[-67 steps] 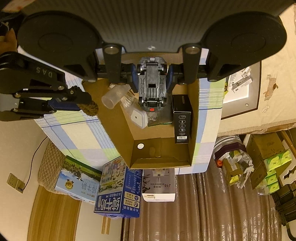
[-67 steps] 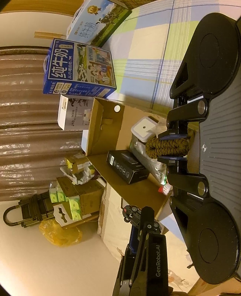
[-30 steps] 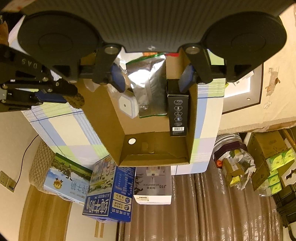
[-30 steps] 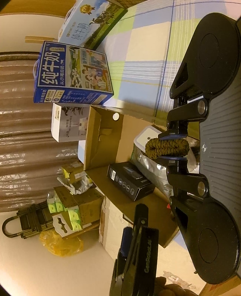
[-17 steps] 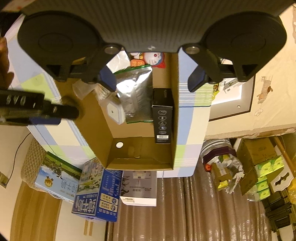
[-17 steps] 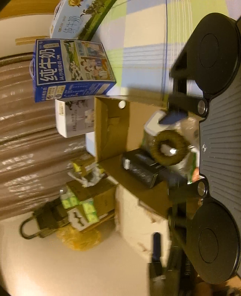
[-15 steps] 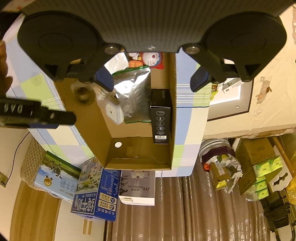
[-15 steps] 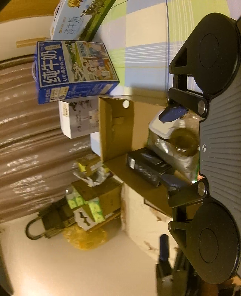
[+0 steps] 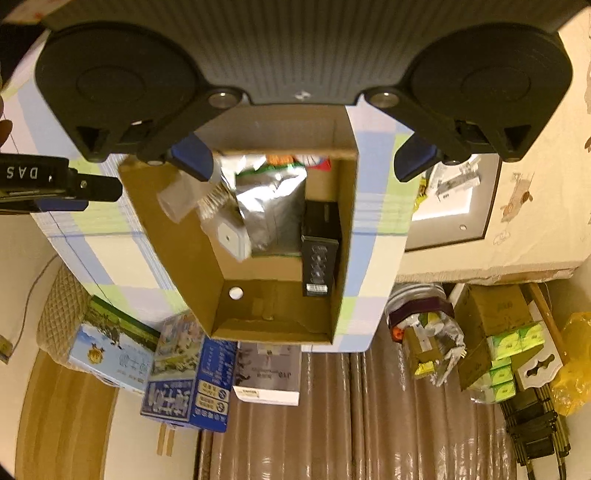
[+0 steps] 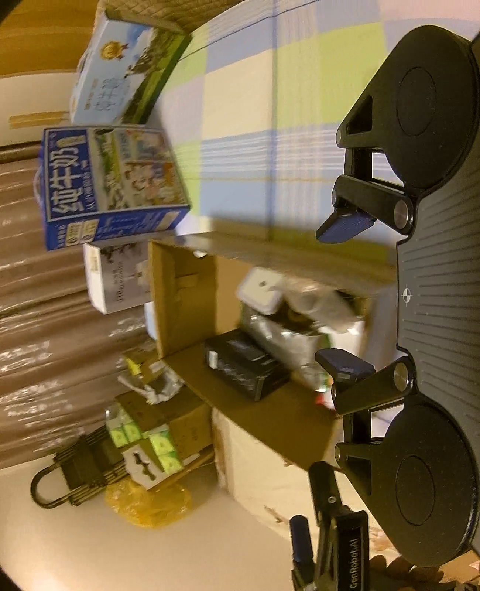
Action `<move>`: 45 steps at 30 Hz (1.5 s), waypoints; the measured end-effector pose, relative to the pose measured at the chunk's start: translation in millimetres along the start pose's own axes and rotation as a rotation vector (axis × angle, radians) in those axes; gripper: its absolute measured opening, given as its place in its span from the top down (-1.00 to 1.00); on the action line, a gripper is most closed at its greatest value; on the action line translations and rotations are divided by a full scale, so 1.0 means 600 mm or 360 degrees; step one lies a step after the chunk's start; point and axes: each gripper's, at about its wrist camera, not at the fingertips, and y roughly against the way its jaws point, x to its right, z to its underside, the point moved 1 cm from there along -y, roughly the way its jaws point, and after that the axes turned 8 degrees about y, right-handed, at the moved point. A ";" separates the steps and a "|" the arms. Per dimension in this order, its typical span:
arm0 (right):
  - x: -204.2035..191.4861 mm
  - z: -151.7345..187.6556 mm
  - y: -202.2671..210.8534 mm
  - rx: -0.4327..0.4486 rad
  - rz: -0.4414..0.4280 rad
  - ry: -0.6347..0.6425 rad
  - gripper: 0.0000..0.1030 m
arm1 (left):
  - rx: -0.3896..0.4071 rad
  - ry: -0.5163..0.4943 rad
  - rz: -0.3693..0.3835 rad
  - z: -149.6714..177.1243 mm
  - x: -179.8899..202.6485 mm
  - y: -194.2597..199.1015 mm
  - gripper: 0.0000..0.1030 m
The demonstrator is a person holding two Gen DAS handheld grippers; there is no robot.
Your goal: Organize objects
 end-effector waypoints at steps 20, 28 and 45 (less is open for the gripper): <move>-0.037 0.094 0.105 -0.0091 0.0081 0.0029 -0.17 | -0.0009 0.0049 -0.0052 0.090 0.034 0.110 -0.98; -0.041 0.110 0.117 -0.0108 0.0080 0.0034 -0.17 | -0.0004 0.0019 -0.0060 0.103 0.047 0.119 -0.98; -0.029 0.117 0.132 -0.0116 0.0087 0.0011 -0.17 | -0.0004 -0.0023 -0.0060 0.108 0.075 0.118 -0.99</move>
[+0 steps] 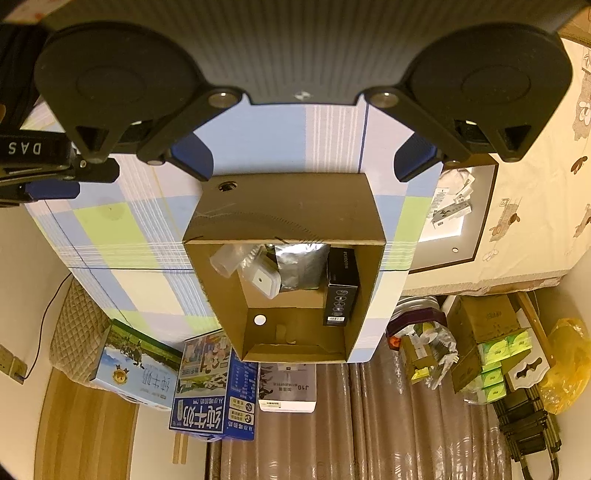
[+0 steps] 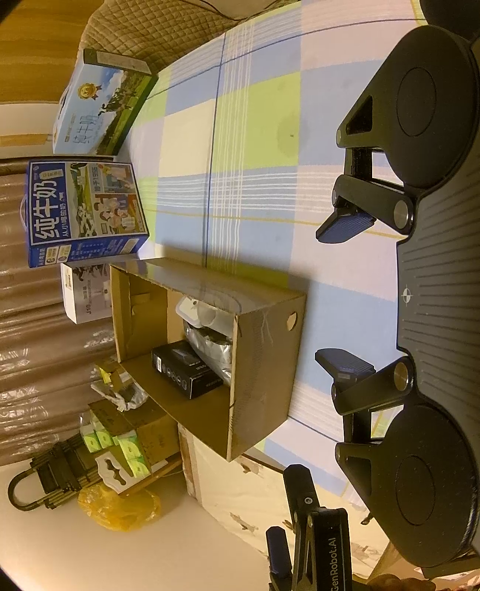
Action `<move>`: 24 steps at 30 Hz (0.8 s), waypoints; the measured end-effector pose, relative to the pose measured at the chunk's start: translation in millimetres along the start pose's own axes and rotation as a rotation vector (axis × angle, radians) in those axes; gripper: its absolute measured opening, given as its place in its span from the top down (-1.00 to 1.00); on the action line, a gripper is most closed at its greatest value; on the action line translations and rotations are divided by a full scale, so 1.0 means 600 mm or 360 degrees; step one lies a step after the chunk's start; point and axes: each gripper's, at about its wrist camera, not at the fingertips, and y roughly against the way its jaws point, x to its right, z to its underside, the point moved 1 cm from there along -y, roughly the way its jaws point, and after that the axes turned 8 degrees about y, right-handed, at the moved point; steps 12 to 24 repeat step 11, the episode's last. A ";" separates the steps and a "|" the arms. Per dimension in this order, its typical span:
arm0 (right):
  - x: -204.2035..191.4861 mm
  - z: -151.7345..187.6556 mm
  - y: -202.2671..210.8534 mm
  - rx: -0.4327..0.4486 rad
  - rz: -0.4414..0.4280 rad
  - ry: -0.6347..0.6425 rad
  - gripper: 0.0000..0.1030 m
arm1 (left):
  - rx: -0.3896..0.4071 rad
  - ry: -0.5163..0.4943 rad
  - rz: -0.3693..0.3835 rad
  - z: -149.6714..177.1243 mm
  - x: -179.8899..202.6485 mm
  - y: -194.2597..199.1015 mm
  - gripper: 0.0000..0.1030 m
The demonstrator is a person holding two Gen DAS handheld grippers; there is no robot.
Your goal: Organize objects
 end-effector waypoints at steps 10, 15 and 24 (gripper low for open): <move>0.002 0.001 0.000 -0.0006 0.0003 -0.0010 -0.17 | 0.0042 -0.0030 -0.0008 0.004 0.007 0.002 -0.99; 0.002 0.002 0.000 -0.0005 0.0005 -0.0013 -0.17 | 0.0032 -0.0021 0.0004 0.004 0.007 0.000 -0.99; 0.002 0.002 0.000 -0.0005 0.0005 -0.0013 -0.17 | 0.0032 -0.0021 0.0004 0.004 0.007 0.000 -0.99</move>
